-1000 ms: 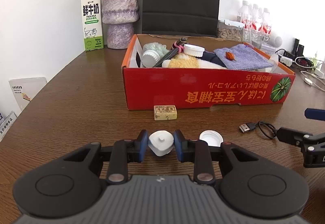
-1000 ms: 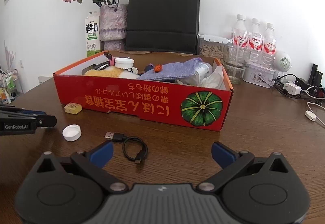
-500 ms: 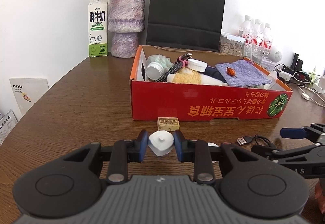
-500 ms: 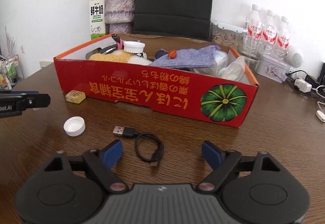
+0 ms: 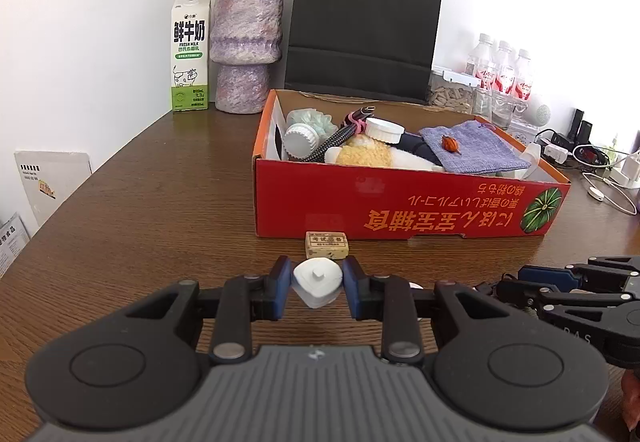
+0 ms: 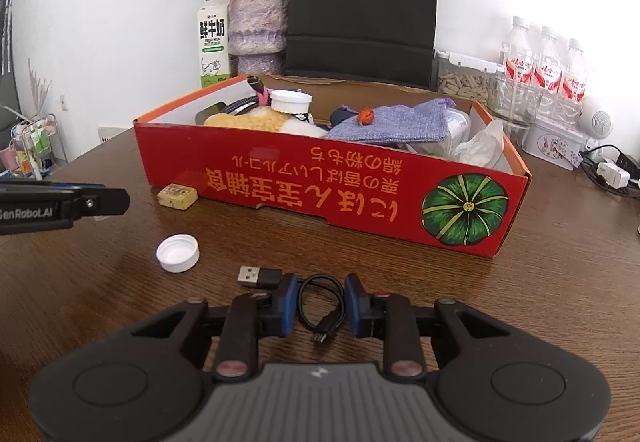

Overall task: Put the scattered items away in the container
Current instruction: 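Grasp the white domed cap with the left gripper while the right gripper grasps the black USB cable, then carry the domed cap and USB cable over the box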

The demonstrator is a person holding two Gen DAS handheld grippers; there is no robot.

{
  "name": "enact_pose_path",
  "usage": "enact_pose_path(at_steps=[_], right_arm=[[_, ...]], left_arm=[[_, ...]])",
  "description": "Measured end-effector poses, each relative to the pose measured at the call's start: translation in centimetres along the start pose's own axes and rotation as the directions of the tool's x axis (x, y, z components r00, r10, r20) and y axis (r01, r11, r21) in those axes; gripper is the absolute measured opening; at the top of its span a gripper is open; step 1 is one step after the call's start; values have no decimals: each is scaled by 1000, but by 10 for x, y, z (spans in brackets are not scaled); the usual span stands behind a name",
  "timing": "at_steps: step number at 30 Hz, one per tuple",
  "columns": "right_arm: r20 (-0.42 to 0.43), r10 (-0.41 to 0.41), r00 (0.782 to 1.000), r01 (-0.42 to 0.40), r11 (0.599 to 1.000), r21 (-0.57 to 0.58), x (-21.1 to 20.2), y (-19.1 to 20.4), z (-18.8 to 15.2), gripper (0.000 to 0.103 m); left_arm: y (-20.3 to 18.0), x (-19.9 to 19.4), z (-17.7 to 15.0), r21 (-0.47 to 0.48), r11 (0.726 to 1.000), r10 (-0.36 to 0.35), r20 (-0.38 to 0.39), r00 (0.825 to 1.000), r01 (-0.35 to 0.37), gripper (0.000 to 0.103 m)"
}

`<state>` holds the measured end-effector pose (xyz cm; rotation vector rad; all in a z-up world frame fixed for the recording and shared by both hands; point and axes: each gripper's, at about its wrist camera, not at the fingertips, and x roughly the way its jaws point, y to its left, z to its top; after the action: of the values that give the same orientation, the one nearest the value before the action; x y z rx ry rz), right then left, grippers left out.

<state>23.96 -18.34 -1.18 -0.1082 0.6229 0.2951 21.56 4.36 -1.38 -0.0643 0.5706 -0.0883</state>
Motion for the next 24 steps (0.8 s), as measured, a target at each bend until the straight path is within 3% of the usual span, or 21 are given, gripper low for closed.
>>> enact_pose_path(at_steps=[6,11,24], right_arm=[[44,-3,999,3,1000,0,-11,0,-1,23],[101,2,995,-3,1000,14,-25,-3,5,23],[265,-28,964,19,999,37,-42,-22,62,23]], left_arm=[[0,-1,0,-4,1000,-7,8,1000,7,29],[-4,-12,5,-8,1000,-7,66,998,8,29],[-39,-5,65,39,998,-55,167,984,49,29]])
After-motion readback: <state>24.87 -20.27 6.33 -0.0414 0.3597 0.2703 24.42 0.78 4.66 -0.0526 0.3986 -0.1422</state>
